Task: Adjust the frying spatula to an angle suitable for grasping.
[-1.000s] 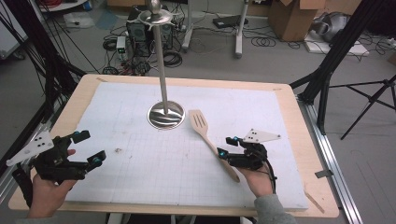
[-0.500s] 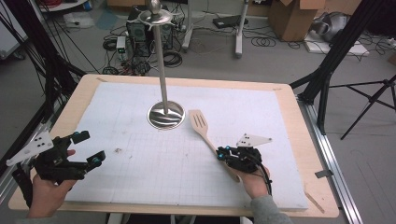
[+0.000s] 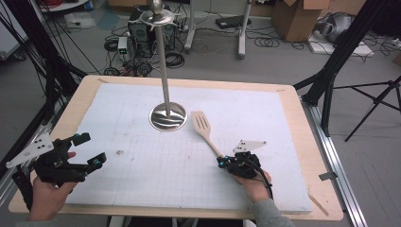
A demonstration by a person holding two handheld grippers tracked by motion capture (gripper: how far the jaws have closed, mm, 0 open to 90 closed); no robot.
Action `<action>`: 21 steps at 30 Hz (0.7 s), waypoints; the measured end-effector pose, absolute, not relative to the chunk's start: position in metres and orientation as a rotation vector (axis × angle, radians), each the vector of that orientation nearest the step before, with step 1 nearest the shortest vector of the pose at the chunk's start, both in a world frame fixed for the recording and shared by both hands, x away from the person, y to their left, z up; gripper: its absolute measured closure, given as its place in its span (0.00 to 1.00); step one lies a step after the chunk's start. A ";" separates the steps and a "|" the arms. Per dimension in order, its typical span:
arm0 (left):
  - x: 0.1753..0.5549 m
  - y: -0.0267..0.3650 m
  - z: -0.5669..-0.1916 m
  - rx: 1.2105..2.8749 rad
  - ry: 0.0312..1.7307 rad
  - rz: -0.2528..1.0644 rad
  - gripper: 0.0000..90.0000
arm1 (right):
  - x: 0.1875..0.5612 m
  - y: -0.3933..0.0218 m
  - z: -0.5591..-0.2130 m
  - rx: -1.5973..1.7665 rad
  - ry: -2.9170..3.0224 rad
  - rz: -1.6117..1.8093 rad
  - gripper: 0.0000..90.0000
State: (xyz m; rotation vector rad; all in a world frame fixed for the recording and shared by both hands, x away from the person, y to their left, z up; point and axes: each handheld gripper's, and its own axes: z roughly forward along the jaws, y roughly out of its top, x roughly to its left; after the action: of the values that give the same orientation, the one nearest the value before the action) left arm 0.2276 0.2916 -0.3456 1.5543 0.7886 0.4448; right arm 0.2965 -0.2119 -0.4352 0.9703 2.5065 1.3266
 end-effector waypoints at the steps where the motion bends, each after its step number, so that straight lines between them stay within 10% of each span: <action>1: 0.228 0.292 -0.346 1.558 0.789 0.446 0.02 | 0.297 -0.210 -0.438 0.974 2.525 1.297 1.00; 21: 0.228 0.293 -0.348 1.557 0.802 0.443 0.02 | 0.295 -0.202 -0.442 0.954 2.544 1.124 1.00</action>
State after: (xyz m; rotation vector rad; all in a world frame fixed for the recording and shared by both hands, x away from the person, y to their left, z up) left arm 0.2281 0.2930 -0.3476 1.5572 0.8023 0.4429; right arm 0.2954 -0.2022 -0.4420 0.9544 2.5437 1.1243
